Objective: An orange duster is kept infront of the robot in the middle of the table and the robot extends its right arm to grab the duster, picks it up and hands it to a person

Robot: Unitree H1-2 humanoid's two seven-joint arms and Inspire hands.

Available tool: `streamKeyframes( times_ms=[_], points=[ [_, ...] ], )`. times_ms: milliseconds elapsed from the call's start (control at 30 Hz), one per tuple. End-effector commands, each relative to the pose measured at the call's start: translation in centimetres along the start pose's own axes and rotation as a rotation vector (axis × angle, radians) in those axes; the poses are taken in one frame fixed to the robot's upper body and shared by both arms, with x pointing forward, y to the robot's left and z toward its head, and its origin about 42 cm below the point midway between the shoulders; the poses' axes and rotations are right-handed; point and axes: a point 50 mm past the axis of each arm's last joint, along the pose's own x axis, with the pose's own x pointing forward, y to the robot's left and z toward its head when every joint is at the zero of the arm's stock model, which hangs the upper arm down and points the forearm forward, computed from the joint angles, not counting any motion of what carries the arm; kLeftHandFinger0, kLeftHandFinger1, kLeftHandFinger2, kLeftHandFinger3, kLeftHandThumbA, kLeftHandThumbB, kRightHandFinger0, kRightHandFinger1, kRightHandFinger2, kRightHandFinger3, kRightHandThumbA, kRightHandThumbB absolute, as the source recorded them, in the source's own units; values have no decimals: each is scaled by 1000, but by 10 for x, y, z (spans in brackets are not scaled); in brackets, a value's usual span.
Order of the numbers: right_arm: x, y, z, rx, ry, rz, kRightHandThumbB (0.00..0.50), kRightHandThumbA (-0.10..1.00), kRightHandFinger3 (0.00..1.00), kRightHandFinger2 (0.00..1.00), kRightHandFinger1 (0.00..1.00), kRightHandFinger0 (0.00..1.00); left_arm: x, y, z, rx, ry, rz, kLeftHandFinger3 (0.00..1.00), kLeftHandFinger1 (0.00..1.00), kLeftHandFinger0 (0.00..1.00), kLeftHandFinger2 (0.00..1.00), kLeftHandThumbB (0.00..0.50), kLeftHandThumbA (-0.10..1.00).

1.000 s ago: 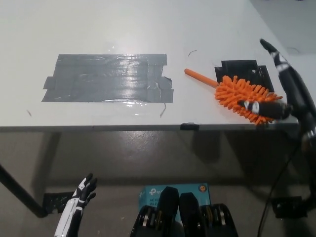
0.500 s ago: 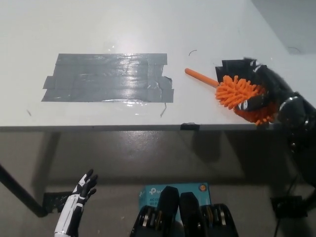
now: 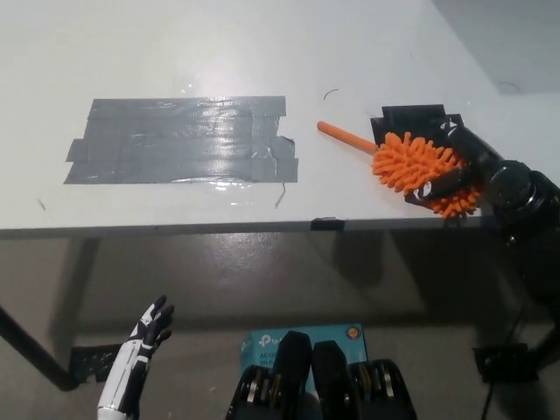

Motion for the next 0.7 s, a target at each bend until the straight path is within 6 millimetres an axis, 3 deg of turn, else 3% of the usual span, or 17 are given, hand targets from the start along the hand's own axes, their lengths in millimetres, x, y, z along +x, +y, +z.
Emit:
streamKeyframes(
  times_ms=[0,33,67,100,167,200,233,267,333,367,400,433,467,500,533,600,667],
  points=[
    [14,12,7,24,3,70,368,868,1000,1000,1000,1000,5,4,9,20,-49,-4,1000,1000,1000,1000,143,988],
    [17,12,2,37,4,62,292,650,1000,1000,1000,1000,6,5,9,24,-52,-5,1000,1000,1000,1000,142,987],
    [18,13,0,38,5,59,300,526,1000,1000,1000,1000,6,5,9,25,-53,-5,1000,1000,1000,1000,140,984],
    [20,17,-6,16,23,35,253,93,732,1000,1000,1000,6,5,9,23,-51,-4,1000,1000,1000,1000,147,977],
    [21,23,-14,-34,31,10,275,-87,506,913,950,893,6,5,9,21,-50,-2,1000,1000,1000,1000,151,970],
    [21,26,-17,-57,32,-3,251,-97,380,650,690,550,7,5,10,20,-51,-3,1000,1000,1000,1000,153,968],
    [21,29,-21,-81,31,-19,224,-99,388,552,573,378,10,6,11,18,-57,-5,1000,1000,1000,1000,149,965],
    [22,31,-24,-90,27,-21,192,-100,492,507,482,227,11,6,12,17,-58,-4,1000,1000,1000,1000,150,958],
    [21,35,-30,-90,7,-20,166,-100,645,565,483,202,12,6,12,18,-53,-3,1000,1000,1000,1000,160,951],
    [21,37,-33,-80,-4,-18,167,-100,720,556,403,103,12,7,12,26,-49,-2,1000,1000,1000,1000,173,943],
    [21,37,-35,-71,-11,-17,173,-100,775,660,428,59,12,7,13,33,-46,-3,1000,1000,1000,1000,176,941],
    [21,37,-37,-59,-11,-15,161,-100,847,889,575,108,12,8,13,38,-47,1,1000,1000,1000,1000,182,914],
    [21,37,-38,-59,-13,-16,158,-100,873,947,642,131,13,8,14,39,-48,0,1000,1000,1000,1000,177,904],
    [21,36,-40,-57,-17,-19,154,-100,869,978,670,118,14,8,14,38,-53,0,1000,1000,1000,1000,173,885],
    [21,35,-41,-58,-19,-21,151,-100,881,1000,774,178,15,8,15,38,-57,1,1000,1000,1000,1000,173,880],
    [21,34,-45,-48,-8,-24,148,-100,899,1000,872,295,16,9,14,33,-62,7,1000,1000,1000,1000,177,883],
    [22,34,-48,-51,0,-23,144,-100,910,1000,881,303,15,10,15,34,-62,11,1000,1000,1000,1000,183,896]
  ],
)
